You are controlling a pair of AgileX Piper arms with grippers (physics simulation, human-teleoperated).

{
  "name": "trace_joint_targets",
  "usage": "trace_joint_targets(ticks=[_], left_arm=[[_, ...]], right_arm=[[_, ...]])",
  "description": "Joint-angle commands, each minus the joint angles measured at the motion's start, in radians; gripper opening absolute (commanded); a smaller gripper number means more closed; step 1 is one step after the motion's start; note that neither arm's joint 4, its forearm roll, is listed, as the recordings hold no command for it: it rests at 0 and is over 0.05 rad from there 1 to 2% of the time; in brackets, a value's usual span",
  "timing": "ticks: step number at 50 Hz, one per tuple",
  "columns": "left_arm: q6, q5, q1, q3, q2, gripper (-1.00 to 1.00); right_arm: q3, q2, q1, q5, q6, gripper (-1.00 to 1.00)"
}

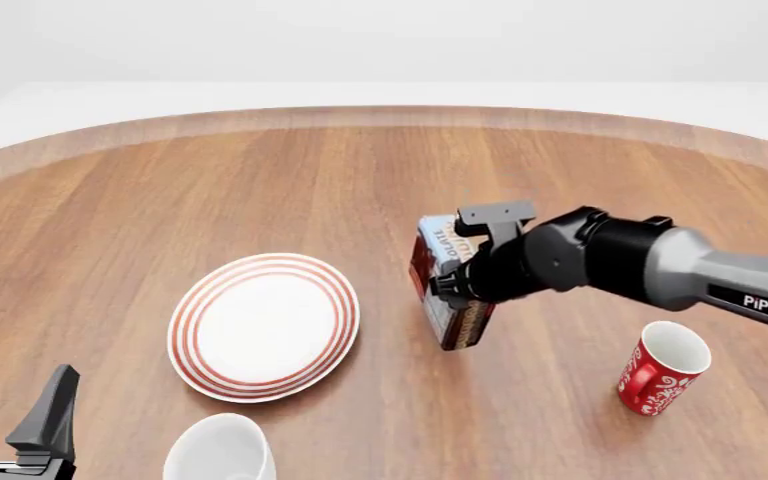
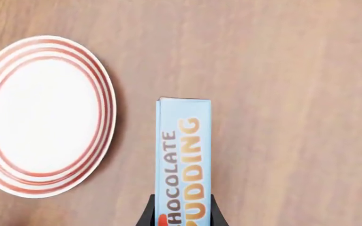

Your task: Pick up the white mug and put it on the plate, and put the chocolate pudding to the right of the plate.

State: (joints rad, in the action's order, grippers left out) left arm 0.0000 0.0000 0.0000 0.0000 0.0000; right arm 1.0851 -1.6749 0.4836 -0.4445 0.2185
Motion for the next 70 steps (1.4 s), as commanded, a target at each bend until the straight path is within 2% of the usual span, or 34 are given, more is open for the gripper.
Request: trace_joint_targets(ticks=[1,36,37,45,70], left_arm=[[0.0,0.0,0.0,0.0,0.0,1.0],[0.0,0.0,0.0,0.0,0.0,1.0],[0.0,0.0,0.0,0.0,0.0,1.0],[0.0,0.0,0.0,0.0,0.0,1.0],[0.0,0.0,0.0,0.0,0.0,1.0]], right_arm=[[-0.008,-0.026,0.005,0.019,0.012,-1.0],[-0.013,-0.065,0.025,0.03,0.025,-1.0],[-0.011,-0.064,0.024,0.028,0.022,1.0],[-0.01,-0.062,0.02,0.029,0.025,1.0],[0.006,0.025,0.007,0.001,-0.028,1.0]])
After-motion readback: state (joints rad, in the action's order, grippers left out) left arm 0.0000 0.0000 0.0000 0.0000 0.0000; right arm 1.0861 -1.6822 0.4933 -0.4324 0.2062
